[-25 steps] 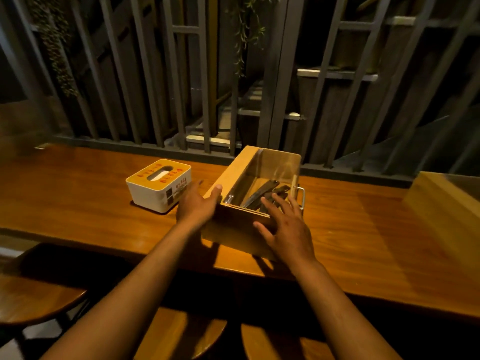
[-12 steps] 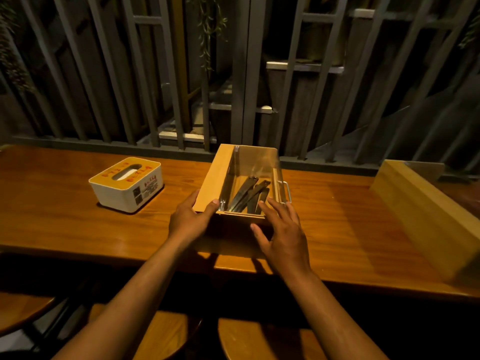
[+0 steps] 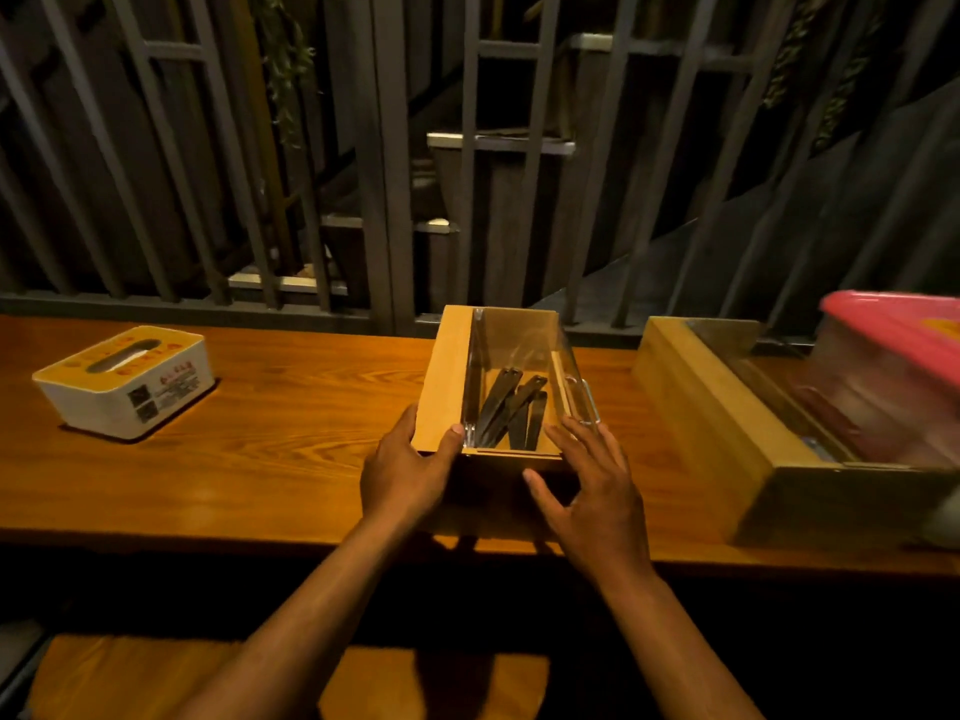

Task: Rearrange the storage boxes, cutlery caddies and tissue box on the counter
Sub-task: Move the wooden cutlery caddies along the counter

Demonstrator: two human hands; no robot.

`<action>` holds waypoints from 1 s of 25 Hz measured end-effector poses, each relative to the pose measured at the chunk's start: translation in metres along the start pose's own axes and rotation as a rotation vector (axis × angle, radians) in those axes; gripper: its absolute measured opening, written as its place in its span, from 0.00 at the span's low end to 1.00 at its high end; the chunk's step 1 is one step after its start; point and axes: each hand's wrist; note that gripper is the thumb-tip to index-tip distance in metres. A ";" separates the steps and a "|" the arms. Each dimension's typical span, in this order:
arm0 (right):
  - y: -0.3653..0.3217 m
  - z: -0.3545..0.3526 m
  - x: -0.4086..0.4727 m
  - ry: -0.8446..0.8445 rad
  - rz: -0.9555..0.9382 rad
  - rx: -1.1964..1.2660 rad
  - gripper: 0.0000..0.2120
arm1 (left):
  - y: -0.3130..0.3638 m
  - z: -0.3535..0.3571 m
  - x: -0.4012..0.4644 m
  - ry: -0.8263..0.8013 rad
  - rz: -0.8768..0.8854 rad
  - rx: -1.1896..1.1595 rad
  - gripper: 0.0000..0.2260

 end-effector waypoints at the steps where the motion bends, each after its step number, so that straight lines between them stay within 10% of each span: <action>1: 0.013 -0.009 0.005 -0.004 -0.001 -0.002 0.27 | 0.009 0.014 -0.004 0.011 -0.002 0.018 0.29; 25: 0.068 -0.069 0.037 0.030 0.010 -0.083 0.26 | 0.065 0.080 -0.017 -0.176 0.076 0.036 0.25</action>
Point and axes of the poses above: each hand's wrist, its own x-axis towards the middle knuckle, its own z-axis out of the palm, y = z × x, and after that the axes turned 15 degrees about z, right-handed
